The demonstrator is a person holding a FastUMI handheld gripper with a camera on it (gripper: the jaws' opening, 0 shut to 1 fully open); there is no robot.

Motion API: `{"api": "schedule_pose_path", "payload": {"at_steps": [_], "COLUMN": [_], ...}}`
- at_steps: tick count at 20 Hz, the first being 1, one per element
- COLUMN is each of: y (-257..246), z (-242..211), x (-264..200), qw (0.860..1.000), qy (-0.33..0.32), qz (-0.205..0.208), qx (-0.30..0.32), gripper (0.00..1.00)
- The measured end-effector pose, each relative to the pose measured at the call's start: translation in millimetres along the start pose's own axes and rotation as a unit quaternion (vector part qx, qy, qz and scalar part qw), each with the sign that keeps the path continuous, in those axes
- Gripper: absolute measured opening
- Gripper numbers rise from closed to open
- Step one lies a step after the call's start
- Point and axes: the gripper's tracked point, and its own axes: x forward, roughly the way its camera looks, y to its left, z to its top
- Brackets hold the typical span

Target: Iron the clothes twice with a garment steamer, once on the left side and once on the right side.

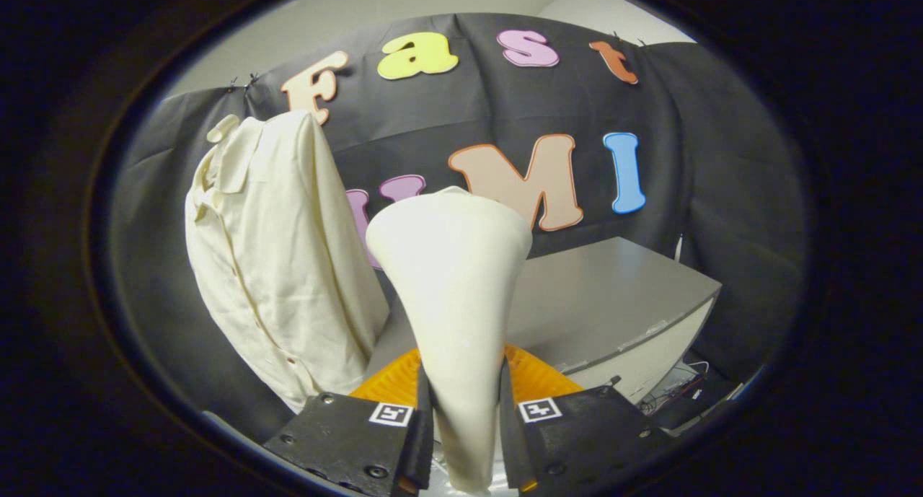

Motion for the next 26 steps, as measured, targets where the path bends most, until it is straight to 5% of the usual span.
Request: {"api": "schedule_pose_path", "payload": {"at_steps": [7,20,26], "y": [127,361,399], "z": [10,-5,2], "x": [-29,10,48], "qw": [0.999,0.991,0.997], "qy": [-0.036,-0.059,-0.049], "qz": [0.021,0.104,0.053], "qx": [-0.035,-0.054,-0.027], "gripper": [0.39,0.37,0.37]}}
